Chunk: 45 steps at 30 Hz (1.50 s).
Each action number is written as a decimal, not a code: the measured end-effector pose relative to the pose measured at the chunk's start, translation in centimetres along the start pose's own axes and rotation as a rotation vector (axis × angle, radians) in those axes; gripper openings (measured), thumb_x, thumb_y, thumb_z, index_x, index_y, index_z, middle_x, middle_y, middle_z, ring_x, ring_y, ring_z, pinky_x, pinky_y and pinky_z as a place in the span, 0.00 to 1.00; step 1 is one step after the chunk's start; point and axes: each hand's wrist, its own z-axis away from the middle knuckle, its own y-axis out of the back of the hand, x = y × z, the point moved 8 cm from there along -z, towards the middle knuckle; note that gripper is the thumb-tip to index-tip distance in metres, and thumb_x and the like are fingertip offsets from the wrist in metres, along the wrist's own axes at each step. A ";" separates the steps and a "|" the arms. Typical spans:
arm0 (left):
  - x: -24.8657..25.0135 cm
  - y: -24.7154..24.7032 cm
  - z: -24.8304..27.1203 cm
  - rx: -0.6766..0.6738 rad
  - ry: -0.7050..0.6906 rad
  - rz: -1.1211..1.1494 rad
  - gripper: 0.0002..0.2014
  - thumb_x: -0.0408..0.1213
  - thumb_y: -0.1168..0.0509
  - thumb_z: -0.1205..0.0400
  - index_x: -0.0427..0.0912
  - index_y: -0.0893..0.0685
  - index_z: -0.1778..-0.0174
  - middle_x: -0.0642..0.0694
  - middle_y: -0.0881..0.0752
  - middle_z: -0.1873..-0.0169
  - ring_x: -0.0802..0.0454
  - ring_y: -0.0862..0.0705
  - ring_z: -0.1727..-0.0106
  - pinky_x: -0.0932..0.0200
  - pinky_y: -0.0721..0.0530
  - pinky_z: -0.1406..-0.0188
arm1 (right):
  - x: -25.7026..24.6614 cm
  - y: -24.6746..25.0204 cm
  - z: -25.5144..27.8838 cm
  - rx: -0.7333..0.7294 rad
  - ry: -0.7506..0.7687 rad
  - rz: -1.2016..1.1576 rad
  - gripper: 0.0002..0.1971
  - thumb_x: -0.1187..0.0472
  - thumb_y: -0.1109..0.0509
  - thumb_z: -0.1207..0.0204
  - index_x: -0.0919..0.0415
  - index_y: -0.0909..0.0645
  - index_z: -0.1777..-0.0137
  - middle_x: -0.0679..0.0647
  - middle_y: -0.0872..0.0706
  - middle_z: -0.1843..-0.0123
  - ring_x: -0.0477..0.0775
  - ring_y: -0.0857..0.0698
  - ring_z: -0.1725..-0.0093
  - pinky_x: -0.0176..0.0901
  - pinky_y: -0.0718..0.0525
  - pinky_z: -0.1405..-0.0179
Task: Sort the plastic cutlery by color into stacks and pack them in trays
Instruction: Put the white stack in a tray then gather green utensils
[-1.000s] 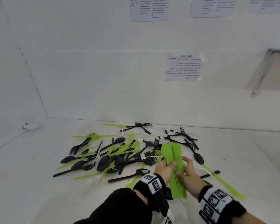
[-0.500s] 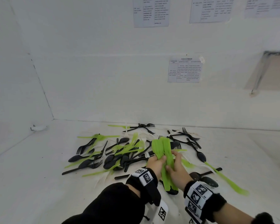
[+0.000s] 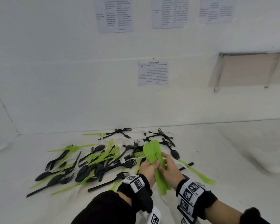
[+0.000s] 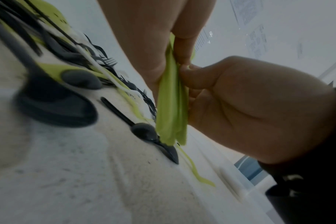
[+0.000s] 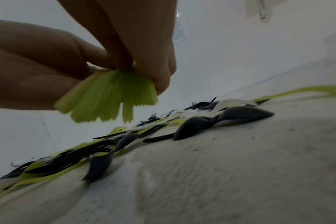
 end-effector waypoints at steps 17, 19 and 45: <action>-6.9 -18.0 -2.7 -0.107 0.057 -0.029 0.12 0.20 0.47 0.16 0.26 0.23 0.40 0.31 0.16 0.54 0.40 0.14 0.58 0.50 0.13 0.61 | 6.8 18.5 1.0 0.102 -0.066 0.200 0.25 0.61 0.42 0.18 0.47 0.37 0.22 0.52 0.36 0.45 0.55 0.32 0.31 0.42 0.35 0.25; -7.6 -19.9 -2.9 -0.112 0.049 -0.069 0.11 0.20 0.47 0.17 0.26 0.22 0.42 0.32 0.16 0.54 0.40 0.15 0.58 0.50 0.14 0.58 | 6.9 20.7 1.4 0.119 -0.047 0.203 0.24 0.61 0.41 0.18 0.50 0.34 0.23 0.53 0.35 0.46 0.55 0.30 0.33 0.41 0.34 0.26; -9.7 -34.3 -5.2 -0.584 -0.023 -1.216 0.11 0.36 0.44 0.16 0.40 0.22 0.41 0.47 0.13 0.50 0.50 0.15 0.60 0.54 0.18 0.54 | 2.7 36.5 -0.3 -0.213 0.061 0.836 0.21 0.45 0.37 0.21 0.47 0.27 0.29 0.47 0.25 0.30 0.50 0.27 0.29 0.43 0.31 0.31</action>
